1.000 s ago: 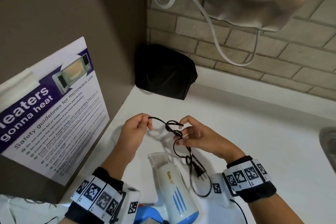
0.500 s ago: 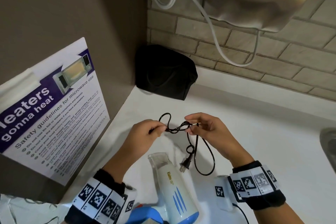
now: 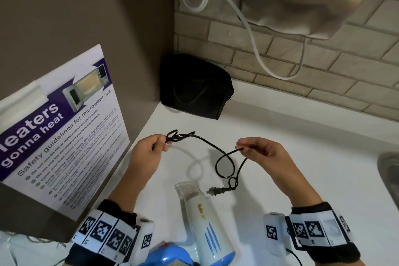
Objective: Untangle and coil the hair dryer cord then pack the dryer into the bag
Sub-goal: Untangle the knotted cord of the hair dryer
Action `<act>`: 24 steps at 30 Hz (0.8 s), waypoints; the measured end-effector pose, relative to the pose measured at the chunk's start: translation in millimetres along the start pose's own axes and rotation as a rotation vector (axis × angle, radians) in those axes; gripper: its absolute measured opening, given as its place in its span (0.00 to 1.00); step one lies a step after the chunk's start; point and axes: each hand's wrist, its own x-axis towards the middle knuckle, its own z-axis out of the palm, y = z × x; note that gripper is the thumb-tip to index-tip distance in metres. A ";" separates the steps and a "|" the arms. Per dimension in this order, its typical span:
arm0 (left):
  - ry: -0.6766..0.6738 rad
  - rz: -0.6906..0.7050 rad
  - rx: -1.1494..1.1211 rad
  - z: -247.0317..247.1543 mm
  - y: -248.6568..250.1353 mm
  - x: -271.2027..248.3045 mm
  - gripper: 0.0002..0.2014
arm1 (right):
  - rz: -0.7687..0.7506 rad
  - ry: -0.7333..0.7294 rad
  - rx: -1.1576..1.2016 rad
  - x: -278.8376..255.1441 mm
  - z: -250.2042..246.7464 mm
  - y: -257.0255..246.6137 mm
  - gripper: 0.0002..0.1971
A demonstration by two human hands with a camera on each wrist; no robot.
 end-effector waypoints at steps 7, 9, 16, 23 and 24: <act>0.099 -0.048 -0.077 -3.8 -6.7 5.6 0.16 | -0.005 0.176 -0.180 1.0 -3.8 13.4 0.06; 0.099 -0.052 -0.087 -4.6 -7.9 5.7 0.16 | 0.033 0.219 -0.180 1.1 -5.9 16.7 0.06; 0.204 -0.125 -0.137 -18.8 -16.7 11.8 0.20 | 0.174 0.396 -0.120 6.7 -20.4 42.6 0.09; 0.183 -0.101 -0.111 -16.0 -17.2 8.7 0.19 | 0.279 0.475 -0.054 17.7 -33.4 78.5 0.08; 0.163 -0.083 -0.111 -15.5 -15.0 7.5 0.18 | 0.304 0.477 -0.053 19.1 -35.1 81.8 0.08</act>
